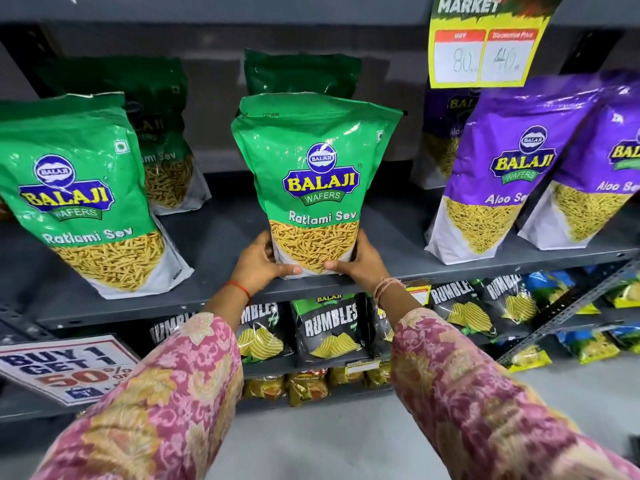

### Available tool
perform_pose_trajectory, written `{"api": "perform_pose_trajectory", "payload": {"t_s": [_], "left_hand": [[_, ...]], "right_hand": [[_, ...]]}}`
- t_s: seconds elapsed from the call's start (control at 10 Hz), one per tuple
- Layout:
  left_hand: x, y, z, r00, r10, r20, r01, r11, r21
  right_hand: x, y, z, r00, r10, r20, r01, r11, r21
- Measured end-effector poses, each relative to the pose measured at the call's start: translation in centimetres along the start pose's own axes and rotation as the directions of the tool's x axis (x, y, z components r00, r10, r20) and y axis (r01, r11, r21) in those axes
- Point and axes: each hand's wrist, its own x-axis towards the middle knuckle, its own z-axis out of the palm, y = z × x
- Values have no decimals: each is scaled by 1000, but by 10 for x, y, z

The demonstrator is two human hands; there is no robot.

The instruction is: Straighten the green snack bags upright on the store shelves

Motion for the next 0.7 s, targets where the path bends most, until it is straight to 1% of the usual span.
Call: {"api": "perform_pose_trajectory", "payload": {"t_s": [0.4,0.5,0.6,0.7], "left_hand": [[-5,-2,-2,999,-2,33,4,998,-55],[-9,-4,-1,997,-37,61,41,997,-71],[-22,-6,1,999,-31,-30,28,994,-108],[-49,-5,-7,954,67,-293,-39,994,99]], "right_hand": [[0,2,2,1000,9,-11,-10,999,-36],[-1,1,4,1000,10,-11,-11,999,-31],[-5,2,9,998,-28,-49,32,996,88],[-32,-1,20,963,-121,-241,141,988,67]]}}
